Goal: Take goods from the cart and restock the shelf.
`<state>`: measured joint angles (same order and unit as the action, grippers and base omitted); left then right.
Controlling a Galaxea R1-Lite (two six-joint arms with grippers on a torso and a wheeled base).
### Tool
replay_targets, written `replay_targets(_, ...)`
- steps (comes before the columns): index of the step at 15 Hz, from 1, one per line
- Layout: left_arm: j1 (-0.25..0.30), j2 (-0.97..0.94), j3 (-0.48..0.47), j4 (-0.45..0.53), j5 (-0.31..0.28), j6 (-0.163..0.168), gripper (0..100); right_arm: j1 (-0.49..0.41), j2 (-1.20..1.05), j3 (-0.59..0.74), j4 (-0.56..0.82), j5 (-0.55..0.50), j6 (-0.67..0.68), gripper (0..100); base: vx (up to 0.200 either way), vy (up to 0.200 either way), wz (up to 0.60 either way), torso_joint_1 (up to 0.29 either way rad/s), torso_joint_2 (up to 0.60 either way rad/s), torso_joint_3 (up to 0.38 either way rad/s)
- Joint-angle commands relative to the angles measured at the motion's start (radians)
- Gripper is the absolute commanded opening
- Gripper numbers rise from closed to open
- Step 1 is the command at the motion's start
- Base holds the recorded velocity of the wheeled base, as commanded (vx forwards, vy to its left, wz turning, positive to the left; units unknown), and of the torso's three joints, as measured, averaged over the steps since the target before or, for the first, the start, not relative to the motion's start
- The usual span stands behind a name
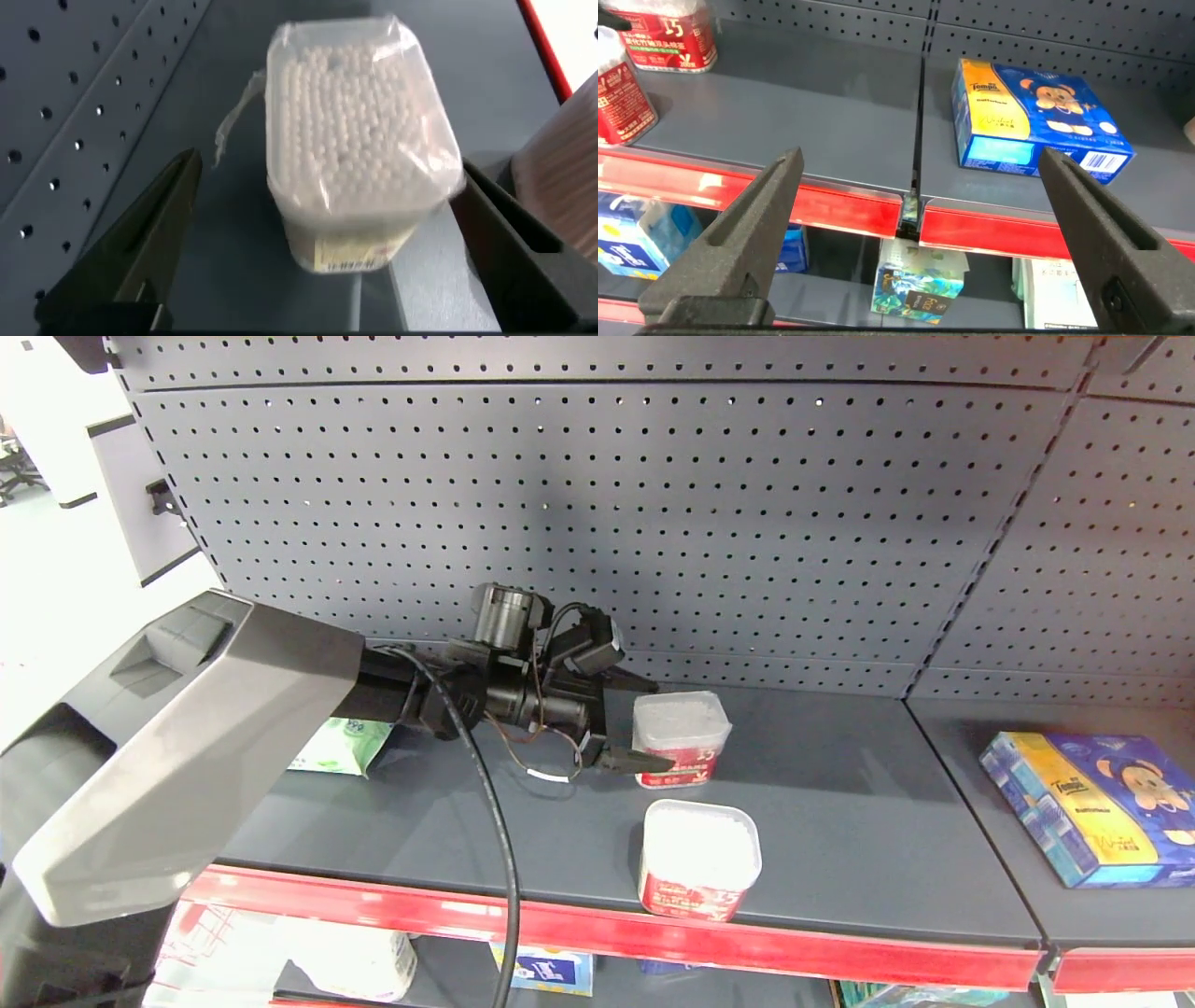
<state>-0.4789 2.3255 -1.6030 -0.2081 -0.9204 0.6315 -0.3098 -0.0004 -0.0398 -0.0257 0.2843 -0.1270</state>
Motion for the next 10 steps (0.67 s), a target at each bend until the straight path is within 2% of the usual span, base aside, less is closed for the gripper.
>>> replay_targets(1, 0.008, -0.005, 0.015, -0.001, 0.0, 0.004, 100, 0.0, 0.0, 0.0, 0.0, 0.0, 0.0, 100, 0.0, 0.0, 0.0, 0.0, 0.0, 0.0)
replay_targets(7, 0.042, 0.0, 0.025, -0.001, 0.011, 0.005, 100, 0.0, 0.0, 0.009, -0.002, 0.0, 0.0, 100, 0.0, 0.0, 0.0, 0.0, 0.0, 0.0)
replay_targets(10, 0.042, 0.005, 0.023, -0.001, 0.015, 0.002, 100, 0.0, 0.0, 0.009, -0.002, 0.0, 0.0, 100, 0.0, 0.0, 0.0, 0.0, 0.0, 0.0)
